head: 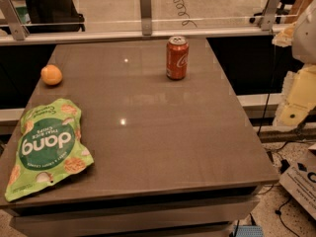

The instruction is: Move coke can near green rice chip bag

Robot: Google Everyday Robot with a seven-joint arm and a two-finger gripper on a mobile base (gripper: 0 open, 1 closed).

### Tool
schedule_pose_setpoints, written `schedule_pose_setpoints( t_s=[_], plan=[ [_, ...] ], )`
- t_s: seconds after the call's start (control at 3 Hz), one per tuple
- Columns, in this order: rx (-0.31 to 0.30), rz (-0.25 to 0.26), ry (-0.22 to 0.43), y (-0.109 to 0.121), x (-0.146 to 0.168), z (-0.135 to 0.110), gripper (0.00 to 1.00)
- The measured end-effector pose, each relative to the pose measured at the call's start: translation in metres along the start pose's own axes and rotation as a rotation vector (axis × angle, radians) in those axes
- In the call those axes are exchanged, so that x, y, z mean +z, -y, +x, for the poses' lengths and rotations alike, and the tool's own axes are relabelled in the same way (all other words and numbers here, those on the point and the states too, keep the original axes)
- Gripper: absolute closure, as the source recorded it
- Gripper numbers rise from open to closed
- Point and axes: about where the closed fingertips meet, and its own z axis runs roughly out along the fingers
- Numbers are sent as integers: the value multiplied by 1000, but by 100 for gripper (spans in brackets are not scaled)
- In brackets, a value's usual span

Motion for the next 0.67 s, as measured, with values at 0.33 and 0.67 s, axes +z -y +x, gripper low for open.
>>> schedule_pose_setpoints(
  t_s=[0.33, 0.67],
  plan=[
    [0, 0, 0, 0, 0, 0, 0],
    [18, 9, 83, 8, 7, 0, 0]
  ],
)
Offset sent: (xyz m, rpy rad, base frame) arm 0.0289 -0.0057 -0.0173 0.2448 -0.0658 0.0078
